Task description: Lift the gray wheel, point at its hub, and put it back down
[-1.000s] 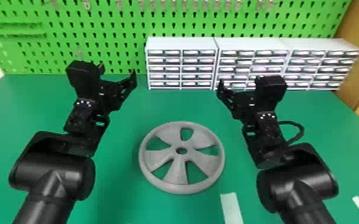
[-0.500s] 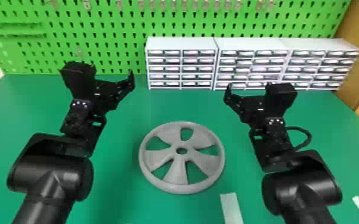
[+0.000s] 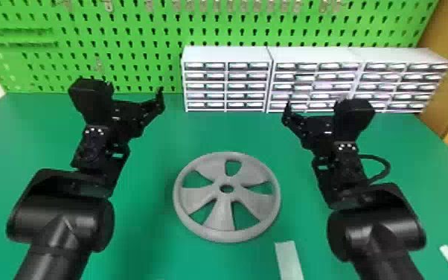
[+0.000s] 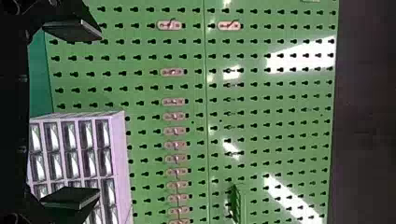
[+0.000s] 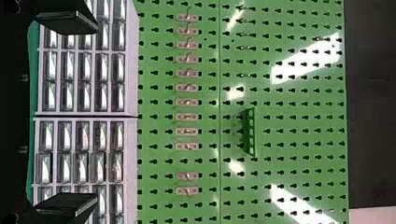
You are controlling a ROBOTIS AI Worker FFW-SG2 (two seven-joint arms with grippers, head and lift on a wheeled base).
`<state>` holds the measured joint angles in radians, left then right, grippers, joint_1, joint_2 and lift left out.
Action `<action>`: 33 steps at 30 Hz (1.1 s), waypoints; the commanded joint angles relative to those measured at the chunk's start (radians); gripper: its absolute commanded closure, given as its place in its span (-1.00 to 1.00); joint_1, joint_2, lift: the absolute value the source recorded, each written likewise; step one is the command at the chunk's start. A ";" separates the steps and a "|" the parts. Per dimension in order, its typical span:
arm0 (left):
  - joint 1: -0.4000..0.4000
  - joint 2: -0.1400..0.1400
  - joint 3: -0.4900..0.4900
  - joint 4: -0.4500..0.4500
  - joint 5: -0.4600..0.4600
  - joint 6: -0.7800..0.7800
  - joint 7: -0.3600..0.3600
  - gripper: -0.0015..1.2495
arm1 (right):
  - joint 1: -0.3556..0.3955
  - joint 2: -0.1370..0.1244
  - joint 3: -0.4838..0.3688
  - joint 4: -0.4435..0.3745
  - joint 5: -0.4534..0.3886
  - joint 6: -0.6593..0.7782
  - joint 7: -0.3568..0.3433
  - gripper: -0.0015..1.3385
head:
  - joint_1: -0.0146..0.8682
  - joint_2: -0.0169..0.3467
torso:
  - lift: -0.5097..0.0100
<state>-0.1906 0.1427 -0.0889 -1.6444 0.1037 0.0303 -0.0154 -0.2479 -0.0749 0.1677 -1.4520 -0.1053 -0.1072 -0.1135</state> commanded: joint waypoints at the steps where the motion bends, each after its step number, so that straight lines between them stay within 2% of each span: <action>1: -0.015 0.003 0.012 0.000 0.010 -0.017 -0.001 -0.82 | -0.028 -0.009 -0.005 0.002 -0.007 0.000 0.017 -0.93 | 0.60 -0.65 | 0.62; 5: -0.050 0.014 0.023 0.000 0.031 -0.026 -0.001 -0.82 | -0.068 -0.014 -0.020 0.007 -0.013 0.000 0.026 -0.94 | 0.60 -0.65 | 0.62; 12: -0.158 0.043 0.029 0.025 0.071 -0.053 0.000 -0.82 | -0.171 -0.028 -0.043 0.013 -0.014 -0.017 0.026 -0.95 | 0.60 -0.65 | 0.62; 18: -0.251 0.055 0.041 0.043 0.105 -0.076 0.000 -0.82 | -0.264 -0.039 -0.030 0.031 -0.042 -0.035 0.026 -0.96 | 0.60 -0.65 | 0.62; 27: -0.375 0.071 0.018 0.043 0.120 -0.110 0.017 -0.82 | -0.384 -0.054 -0.010 0.030 -0.025 -0.062 0.026 -0.96 | 0.60 -0.65 | 0.62; 33: -0.441 0.078 0.012 0.041 0.120 -0.132 0.028 -0.81 | -0.453 -0.052 -0.011 0.021 -0.004 -0.066 0.026 -0.96 | 0.60 -0.65 | 0.62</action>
<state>-0.5873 0.2157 -0.0716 -1.6015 0.2222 -0.0886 0.0059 -0.6559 -0.1268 0.1574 -1.4247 -0.1181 -0.1696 -0.0874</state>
